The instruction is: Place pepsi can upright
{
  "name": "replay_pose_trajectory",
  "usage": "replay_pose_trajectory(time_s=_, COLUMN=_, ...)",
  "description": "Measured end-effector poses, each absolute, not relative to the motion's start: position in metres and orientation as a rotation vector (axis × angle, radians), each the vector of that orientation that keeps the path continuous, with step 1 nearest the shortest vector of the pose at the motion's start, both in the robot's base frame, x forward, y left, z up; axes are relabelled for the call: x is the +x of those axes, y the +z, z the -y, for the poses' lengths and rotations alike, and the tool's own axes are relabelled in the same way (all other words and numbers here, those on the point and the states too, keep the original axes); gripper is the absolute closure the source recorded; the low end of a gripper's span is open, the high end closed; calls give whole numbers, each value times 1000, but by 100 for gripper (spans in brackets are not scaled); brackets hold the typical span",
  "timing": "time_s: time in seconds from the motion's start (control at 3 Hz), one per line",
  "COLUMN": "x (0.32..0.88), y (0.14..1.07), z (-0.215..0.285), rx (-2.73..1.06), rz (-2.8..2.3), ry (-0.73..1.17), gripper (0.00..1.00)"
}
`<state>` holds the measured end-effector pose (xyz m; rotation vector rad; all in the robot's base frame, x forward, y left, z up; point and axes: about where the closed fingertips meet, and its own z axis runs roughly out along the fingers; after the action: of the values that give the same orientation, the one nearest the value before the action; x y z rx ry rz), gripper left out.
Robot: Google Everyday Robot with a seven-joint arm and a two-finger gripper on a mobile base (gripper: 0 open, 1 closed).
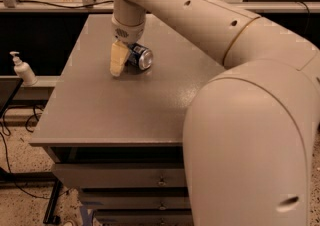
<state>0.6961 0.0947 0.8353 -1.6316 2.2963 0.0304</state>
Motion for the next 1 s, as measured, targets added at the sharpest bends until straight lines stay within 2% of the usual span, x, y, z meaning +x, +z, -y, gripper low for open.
replay_pose_trajectory(time_s=0.67, x=716, y=846, z=-84, rx=-1595, rz=-2329, ry=20, gripper=64)
replay_pose_trajectory(time_s=1.0, x=723, y=880, z=-73, rx=-1544, rz=-2277, ry=96, gripper=87)
